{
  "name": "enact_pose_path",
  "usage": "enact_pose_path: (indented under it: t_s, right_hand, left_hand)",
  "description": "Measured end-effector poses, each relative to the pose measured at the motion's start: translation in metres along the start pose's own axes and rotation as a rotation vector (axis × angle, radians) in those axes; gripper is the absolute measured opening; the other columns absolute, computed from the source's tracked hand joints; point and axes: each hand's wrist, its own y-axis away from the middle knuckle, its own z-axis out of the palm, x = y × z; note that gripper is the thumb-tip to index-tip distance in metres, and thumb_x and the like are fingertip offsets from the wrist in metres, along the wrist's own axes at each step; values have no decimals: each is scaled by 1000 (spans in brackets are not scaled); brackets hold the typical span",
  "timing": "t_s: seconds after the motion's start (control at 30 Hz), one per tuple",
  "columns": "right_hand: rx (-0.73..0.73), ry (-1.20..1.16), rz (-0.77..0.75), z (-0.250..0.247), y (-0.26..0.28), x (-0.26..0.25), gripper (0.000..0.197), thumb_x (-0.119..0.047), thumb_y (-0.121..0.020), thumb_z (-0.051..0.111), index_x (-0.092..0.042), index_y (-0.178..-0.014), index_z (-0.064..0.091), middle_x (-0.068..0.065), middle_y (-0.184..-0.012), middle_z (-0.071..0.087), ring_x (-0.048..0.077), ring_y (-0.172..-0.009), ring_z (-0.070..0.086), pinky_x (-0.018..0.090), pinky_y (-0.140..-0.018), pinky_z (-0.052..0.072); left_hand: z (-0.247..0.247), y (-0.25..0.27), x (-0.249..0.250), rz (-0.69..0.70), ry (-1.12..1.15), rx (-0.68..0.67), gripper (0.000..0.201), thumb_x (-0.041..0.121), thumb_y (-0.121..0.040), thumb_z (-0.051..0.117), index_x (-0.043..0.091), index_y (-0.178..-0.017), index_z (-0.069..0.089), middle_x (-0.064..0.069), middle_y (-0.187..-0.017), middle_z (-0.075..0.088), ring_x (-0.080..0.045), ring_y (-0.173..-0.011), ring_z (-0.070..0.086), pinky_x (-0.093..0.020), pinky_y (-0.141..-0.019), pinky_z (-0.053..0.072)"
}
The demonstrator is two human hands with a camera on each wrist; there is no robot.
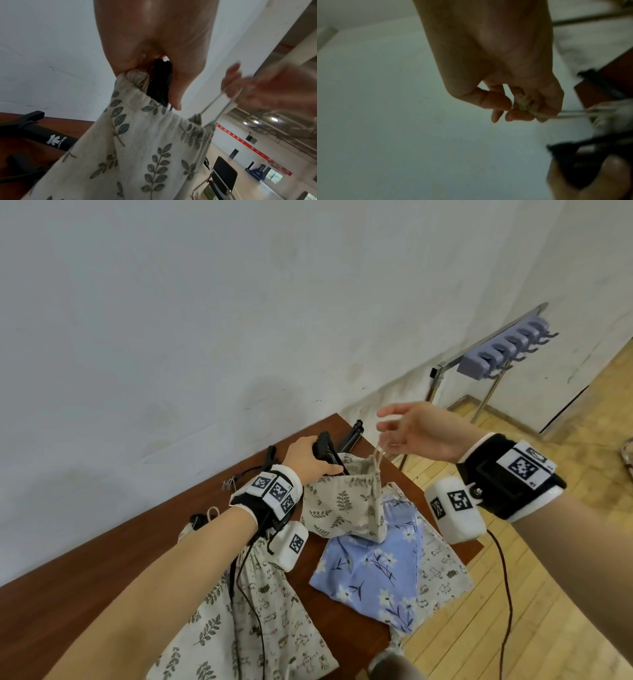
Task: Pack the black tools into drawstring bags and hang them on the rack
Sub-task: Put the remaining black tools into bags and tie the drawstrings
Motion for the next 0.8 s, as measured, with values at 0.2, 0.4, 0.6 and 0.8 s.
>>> enact_pose_path:
  t_s: [0.2,0.4,0.6,0.8]
  right_hand:
    - [91,59,-51,35,-22,15,26,0,-91,56,0,-118,57,5,-83,56,7,-56,49,17,-53,47]
    - [265,1031,-305,46,-46,28,26,-14,-79,77,-16,-104,71,-3,-99,64,1,-78,55,22,-75,47]
    - [278,1035,-257,35,-50,23,19,-16,-84,74,-16,-102,71,-1,-111,63,16,-100,60,27,-78,45]
    - [278,914,-222,27,-52,23,23,-15,-84,73,-11,-107,70,16,-114,62,13,-51,50,21,-49,46]
  left_hand:
    - [13,4,10,62,-81,-49,46,32,-71,81,13,-108,61,2,-97,62,-15,-91,57,-27,-79,44]
    - [6,8,14,-17,176,-246,48,-15,-70,52,2,-115,59,0,-78,58,-11,-73,55,-18,-58,44]
    - [-24,-5,-14,-155,-83,-167,29,2,-76,69,11,-104,70,-2,-103,65,-18,-100,61,-31,-85,50]
    - [-34,-4,-30,-273,0,-83,16,18,-77,77,4,-76,71,-6,-70,59,-16,-64,56,-26,-61,52]
